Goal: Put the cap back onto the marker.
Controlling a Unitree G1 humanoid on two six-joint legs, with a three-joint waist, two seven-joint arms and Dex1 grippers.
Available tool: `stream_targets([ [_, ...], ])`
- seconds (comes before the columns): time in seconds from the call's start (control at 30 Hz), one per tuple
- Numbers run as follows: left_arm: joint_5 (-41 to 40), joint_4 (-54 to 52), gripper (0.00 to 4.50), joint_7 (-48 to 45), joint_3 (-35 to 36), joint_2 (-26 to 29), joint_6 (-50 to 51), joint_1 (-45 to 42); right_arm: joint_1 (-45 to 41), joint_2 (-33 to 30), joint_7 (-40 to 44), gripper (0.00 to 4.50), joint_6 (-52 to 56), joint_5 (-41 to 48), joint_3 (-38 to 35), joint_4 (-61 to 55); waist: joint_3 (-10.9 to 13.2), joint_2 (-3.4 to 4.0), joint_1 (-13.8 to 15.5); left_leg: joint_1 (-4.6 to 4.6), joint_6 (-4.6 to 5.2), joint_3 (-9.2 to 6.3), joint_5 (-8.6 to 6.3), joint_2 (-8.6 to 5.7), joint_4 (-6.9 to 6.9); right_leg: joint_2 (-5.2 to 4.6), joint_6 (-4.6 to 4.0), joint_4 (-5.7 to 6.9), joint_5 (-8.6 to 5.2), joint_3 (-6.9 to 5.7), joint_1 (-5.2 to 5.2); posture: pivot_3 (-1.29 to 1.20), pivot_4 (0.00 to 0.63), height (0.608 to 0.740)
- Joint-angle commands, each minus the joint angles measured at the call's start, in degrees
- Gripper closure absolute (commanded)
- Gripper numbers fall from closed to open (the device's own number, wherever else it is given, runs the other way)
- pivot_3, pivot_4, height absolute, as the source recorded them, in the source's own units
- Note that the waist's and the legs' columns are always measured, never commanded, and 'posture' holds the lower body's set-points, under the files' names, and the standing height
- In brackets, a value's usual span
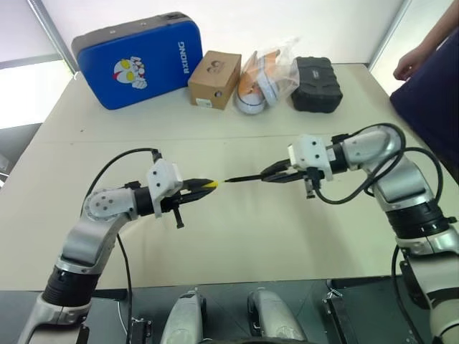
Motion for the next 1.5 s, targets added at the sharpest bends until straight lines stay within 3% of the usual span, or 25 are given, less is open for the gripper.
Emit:
stream_targets([
  [0.03, -0.70, -2.18, 4.50, -0.19, 0.53, 0.80, 0.03, -0.57, -1.77, 0.25, 0.44, 4.47, -0.19, 0.52, -0.50, -1.72, 0.00, 0.00, 0.01, 0.00, 0.00, 0.00, 0.00, 0.00, 0.00, 0.00, 0.00, 0.00, 0.00, 0.00, 0.00, 0.00, 0.150, 0.740],
  [1.5, -0.56, -4.81, 4.50, -0.42, -0.29, 2.26, 1.26, 2.08, -2.96, -1.49, 2.40, 4.47, 1.32, 0.92, -1.35, -3.44, 0.00, 0.00, -0.01, 0.01, 0.00, 0.00, 0.00, 0.00, 0.01, 0.00, 0.00, 0.00, 0.00, -0.01, 0.00, 0.00, 0.150, 0.740],
])
